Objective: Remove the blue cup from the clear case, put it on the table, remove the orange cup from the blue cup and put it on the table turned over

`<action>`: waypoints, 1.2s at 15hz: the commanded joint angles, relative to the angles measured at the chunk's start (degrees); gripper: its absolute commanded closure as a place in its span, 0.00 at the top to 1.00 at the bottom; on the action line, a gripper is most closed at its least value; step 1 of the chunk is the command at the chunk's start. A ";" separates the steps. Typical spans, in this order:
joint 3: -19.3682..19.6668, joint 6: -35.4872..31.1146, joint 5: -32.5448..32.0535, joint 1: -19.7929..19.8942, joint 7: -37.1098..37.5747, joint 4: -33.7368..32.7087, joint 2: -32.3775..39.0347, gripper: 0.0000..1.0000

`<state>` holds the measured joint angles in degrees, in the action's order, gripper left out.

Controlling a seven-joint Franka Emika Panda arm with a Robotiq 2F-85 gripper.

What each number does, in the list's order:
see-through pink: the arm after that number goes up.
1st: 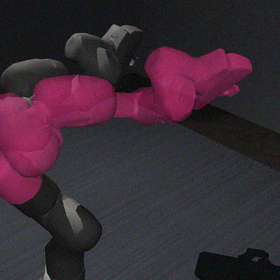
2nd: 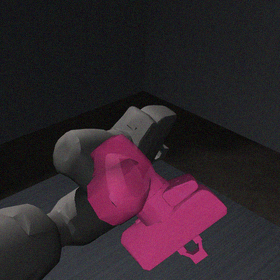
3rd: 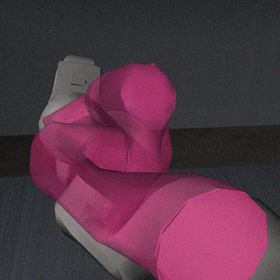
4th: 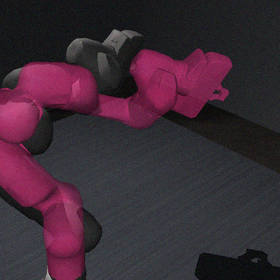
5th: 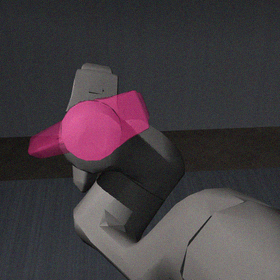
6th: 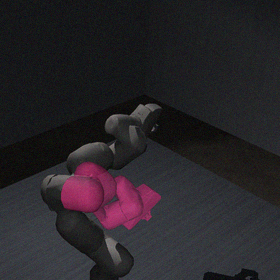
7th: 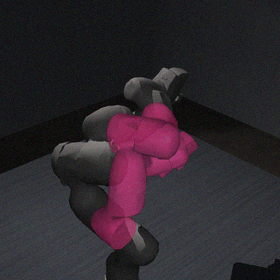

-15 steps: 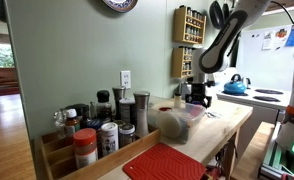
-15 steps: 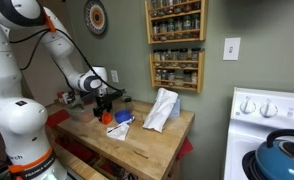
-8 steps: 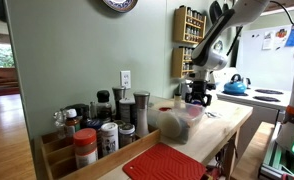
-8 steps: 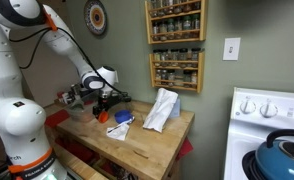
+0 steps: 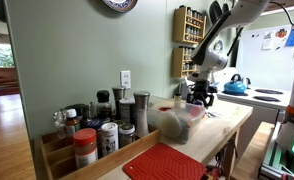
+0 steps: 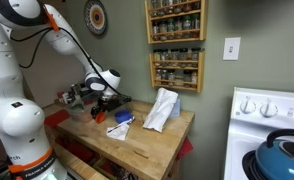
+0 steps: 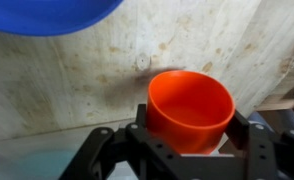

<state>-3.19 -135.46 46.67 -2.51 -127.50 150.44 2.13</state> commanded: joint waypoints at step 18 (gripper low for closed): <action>3.89 19.17 20.23 6.97 -25.65 -4.73 13.93 0.49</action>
<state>-0.07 -118.85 64.44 3.56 -149.33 147.35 12.55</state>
